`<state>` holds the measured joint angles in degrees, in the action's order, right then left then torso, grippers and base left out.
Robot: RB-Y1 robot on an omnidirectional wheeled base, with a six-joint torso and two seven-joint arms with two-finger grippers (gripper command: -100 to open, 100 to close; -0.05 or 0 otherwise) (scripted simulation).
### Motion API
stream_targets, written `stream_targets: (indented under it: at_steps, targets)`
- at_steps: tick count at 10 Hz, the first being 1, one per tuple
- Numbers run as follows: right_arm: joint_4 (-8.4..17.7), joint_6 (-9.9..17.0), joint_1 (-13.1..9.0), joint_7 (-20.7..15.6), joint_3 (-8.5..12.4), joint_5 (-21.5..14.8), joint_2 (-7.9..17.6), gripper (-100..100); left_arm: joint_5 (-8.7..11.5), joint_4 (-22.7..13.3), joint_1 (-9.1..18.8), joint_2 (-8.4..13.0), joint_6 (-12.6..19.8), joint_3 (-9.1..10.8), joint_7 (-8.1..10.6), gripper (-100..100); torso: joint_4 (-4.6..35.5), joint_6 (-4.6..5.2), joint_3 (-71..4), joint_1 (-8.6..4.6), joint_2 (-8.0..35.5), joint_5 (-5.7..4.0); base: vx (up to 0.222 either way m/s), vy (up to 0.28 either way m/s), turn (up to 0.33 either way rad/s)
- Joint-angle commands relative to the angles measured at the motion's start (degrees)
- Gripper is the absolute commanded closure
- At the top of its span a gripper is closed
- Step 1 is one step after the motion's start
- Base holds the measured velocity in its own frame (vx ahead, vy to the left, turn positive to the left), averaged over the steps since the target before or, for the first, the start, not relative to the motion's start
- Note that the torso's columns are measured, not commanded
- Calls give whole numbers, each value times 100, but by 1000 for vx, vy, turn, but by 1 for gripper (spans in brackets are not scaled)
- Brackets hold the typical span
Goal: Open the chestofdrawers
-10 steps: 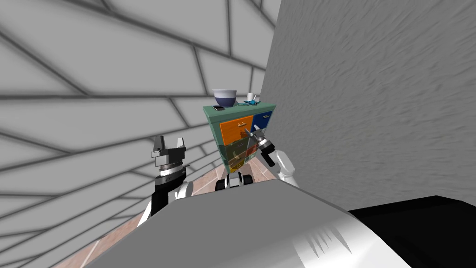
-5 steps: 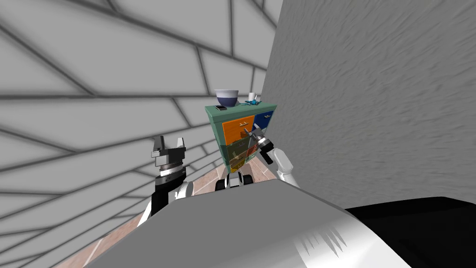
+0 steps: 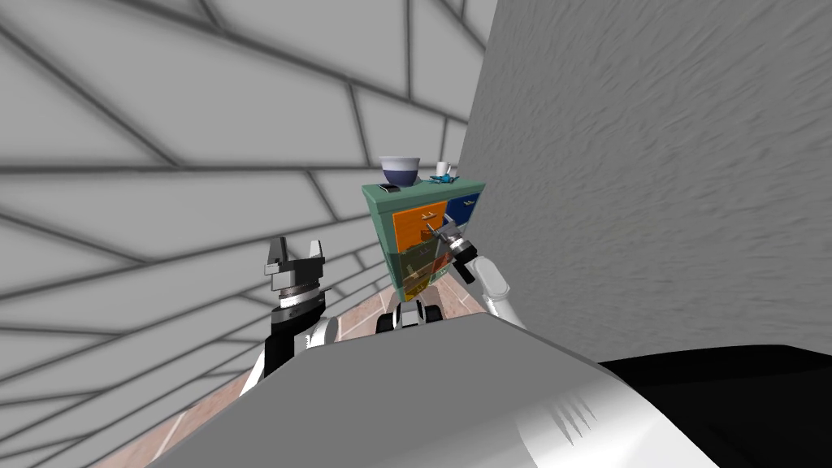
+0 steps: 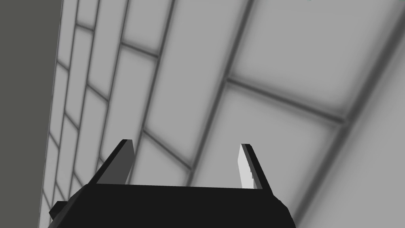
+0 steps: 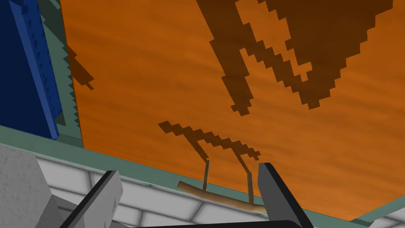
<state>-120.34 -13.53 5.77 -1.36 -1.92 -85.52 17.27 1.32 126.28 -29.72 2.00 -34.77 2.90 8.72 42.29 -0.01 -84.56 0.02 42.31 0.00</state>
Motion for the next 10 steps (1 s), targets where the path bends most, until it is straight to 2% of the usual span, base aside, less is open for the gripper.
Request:
stream_targets:
  at_steps: [1, 2, 4, 5, 10]
  targets:
    - [49, 39, -74, -12, -1, -400, 15, -100, 0, 0, 0, 0, 0, 0, 0, 0, 0, 1, 0, -2, 0, 0, -8, 15, -4]
    - [123, 87, -189, -46, 7, -585, 43, -100, 0, 0, 0, 0, 0, 0, 0, 0, -1, 1, -2, -6, -4, -1, -17, 31, 25]
    - [123, 87, -189, -46, 7, -845, 43, -100, 0, 0, 0, 0, 0, 0, 0, 0, 0, 1, 1, 2, 1, 1, -21, 26, 7]
    - [195, 126, -298, -81, 20, -1020, 70, -100, 0, 0, 0, 0, 0, 0, 0, 0, 0, 1, -1, -5, -3, -1, -25, 23, 30]
    - [267, 155, -400, -118, 35, -1689, 96, -100, 0, 0, 0, 0, 0, 0, 0, 0, 0, 1, 1, 1, 0, 1, -23, 20, 16]
